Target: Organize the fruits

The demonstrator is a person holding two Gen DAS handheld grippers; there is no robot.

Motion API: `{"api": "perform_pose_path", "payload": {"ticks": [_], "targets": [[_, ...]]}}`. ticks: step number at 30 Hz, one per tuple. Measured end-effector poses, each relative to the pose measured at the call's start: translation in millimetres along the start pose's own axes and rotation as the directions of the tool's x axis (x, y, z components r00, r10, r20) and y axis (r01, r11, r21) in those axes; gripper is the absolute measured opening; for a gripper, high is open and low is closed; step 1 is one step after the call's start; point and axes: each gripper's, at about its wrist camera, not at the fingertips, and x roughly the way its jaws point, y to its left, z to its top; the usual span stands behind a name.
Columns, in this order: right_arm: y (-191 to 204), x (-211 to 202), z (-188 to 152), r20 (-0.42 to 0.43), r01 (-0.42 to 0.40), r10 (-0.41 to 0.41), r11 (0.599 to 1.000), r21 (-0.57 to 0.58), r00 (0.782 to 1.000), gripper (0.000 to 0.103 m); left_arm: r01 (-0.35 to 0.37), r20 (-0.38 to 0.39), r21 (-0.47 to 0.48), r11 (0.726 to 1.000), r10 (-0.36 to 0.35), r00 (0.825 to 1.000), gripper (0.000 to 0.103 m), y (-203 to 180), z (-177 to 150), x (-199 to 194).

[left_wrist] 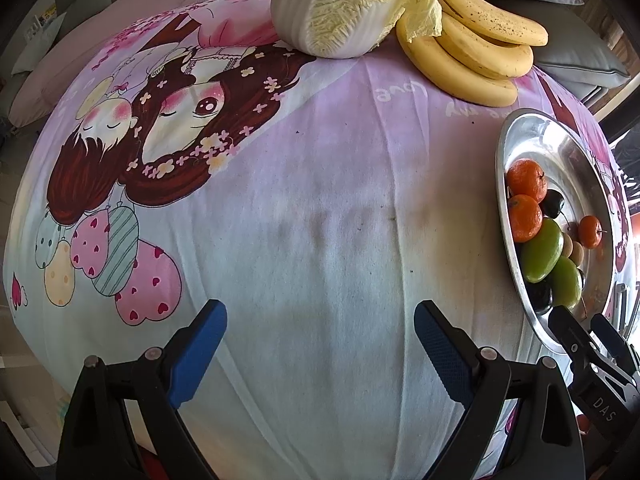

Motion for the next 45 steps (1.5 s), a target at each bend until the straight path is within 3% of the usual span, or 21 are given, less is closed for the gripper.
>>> {"api": "perform_pose_path", "payload": {"ticks": [45], "targets": [[3.3,2.6,-2.4,-0.01,0.002,-0.002,1.0,-0.019,1.0,0.103,0.003,-0.001,0.004,1.0,-0.003,1.0,0.095,0.7,2.4,-1.2]]}}
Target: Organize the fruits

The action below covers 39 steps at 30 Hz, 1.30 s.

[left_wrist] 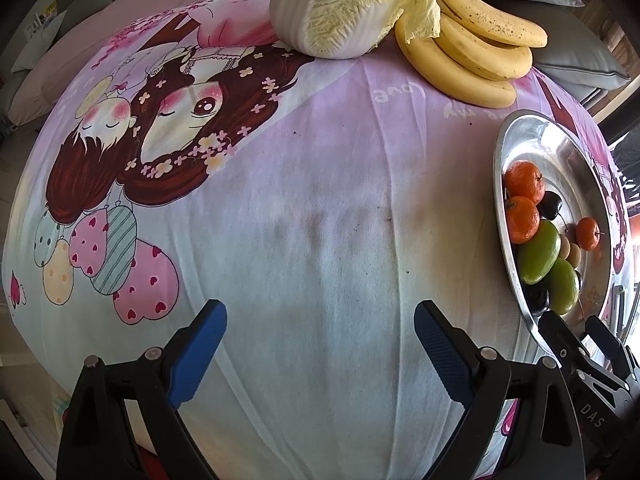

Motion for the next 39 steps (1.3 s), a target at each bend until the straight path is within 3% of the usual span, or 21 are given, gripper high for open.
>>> {"api": "perform_pose_path", "payload": {"ticks": [13,39], "targets": [[0.9,1.0,0.2,-0.004,0.001,-0.001,1.0,-0.01,1.0,0.103,-0.033,-0.02,0.01,0.999,0.033,0.999,0.095,-6.3,-0.2,3.4],[0.6,1.0,0.2,-0.008,0.003,-0.004,1.0,-0.023,1.0,0.103,-0.035,-0.028,0.008,0.999,0.035,0.999,0.095,-1.1,-2.4,6.3]]}}
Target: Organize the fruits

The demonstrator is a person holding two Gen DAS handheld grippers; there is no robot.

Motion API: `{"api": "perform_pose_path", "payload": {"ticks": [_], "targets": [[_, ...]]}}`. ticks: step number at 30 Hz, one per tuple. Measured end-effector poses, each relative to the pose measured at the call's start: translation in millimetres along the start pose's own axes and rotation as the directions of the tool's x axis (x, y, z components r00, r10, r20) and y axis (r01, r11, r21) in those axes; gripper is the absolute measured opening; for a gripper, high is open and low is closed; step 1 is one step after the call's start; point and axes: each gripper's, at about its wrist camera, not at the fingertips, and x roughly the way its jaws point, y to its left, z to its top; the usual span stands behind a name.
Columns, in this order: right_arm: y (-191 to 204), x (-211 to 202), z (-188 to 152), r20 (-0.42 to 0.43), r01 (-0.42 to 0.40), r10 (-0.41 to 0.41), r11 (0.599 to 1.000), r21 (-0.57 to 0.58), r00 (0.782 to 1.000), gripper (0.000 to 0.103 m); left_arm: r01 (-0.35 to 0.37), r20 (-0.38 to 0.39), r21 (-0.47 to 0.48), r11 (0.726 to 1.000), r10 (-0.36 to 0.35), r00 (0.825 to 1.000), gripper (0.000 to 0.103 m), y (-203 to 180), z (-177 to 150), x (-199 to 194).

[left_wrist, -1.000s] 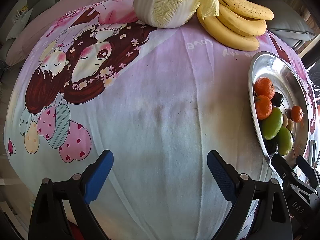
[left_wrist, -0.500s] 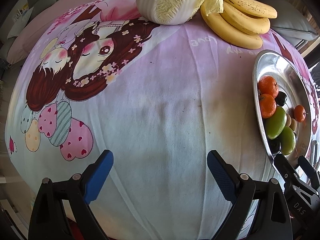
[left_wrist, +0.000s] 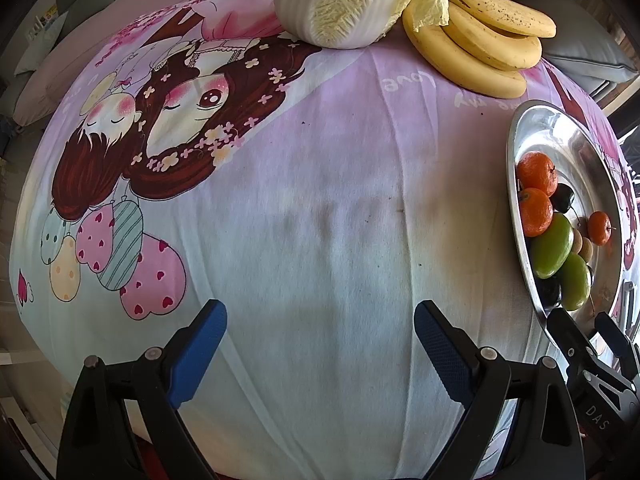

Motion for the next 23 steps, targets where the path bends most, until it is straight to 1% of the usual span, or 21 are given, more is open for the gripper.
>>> {"api": "perform_pose_path", "payload": {"ticks": [12,15,23], "targets": [[0,0,0,0.0,-0.001,0.001,1.0,-0.001,1.0,0.103,0.005,0.02,0.019,1.0,-0.005,1.0,0.095,-10,-2,-8],[0,0,0,0.0,0.001,-0.001,1.0,-0.001,1.0,0.103,-0.004,0.031,0.027,1.0,0.004,1.0,0.095,-13,-2,-10],[0,0,0,-0.003,-0.005,0.005,1.0,-0.002,1.0,0.103,-0.004,0.027,0.019,1.0,0.003,1.0,0.095,-14,-3,-14]]}}
